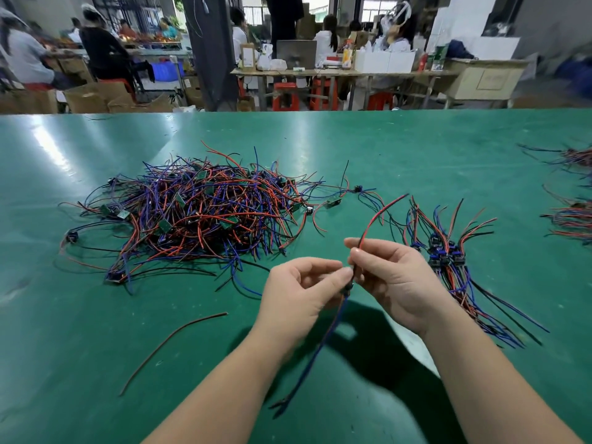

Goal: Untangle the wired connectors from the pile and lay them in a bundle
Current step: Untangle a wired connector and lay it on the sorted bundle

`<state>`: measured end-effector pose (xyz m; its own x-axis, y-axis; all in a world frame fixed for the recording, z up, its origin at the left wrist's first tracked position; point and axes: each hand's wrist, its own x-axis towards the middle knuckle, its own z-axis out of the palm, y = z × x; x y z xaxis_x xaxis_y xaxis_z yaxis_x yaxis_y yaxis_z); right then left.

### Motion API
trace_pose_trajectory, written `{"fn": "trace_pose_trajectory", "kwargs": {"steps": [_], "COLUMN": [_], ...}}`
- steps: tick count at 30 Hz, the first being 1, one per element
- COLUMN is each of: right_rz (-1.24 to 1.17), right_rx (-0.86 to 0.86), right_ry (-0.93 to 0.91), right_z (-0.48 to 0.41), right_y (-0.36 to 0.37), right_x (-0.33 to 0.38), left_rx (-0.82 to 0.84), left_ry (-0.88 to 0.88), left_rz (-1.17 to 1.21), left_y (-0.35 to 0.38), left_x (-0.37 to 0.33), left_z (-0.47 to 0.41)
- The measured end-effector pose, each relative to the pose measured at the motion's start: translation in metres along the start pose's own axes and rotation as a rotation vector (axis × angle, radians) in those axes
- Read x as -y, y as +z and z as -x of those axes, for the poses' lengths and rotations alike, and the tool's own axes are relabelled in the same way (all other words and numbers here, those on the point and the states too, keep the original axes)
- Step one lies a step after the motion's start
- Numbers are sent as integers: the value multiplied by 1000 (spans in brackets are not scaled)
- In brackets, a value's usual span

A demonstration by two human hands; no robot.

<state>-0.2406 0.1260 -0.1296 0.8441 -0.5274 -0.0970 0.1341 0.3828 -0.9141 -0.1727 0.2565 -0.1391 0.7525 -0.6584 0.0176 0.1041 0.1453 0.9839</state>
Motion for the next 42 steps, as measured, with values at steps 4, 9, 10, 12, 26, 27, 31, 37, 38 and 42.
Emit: {"fn": "trace_pose_trajectory", "kwargs": {"steps": [4,9,10,12,26,27,31,37,38,42], "right_rz": [142,-21,-17,5,208,322,689,941,1024,1086], "right_rx": [-99,-332,-351,-373,-384,-319,-185,-113,-90,-50], "right_ry": [-39,-62,-53,-33,-268,-312,-463,-568,-586,-630], "right_z": [0,-6,-7,-7,0,4,12,12,11,12], "right_y": [0,-21,-23,-24,1,5,18,19,18,17], "right_x": [1,14,15,12,-6,-10,-26,-29,-28,-23], "left_rx": [105,333,385,457,-142,-192,-281,-205,-141,-47], "left_ry": [-238,-306,-319,-336,-195,-182,-127,-136,-162,-177], "left_rz": [21,-139,-176,-239,30,72,134,118,87,62], "left_y": [-6,-11,-11,-14,-32,-32,-26,-18,-15,-10], "left_x": [-4,-9,-10,-11,-10,-8,-2,2,3,3], "left_z": [-2,2,3,4,-18,-20,-20,-17,-15,-11]}}
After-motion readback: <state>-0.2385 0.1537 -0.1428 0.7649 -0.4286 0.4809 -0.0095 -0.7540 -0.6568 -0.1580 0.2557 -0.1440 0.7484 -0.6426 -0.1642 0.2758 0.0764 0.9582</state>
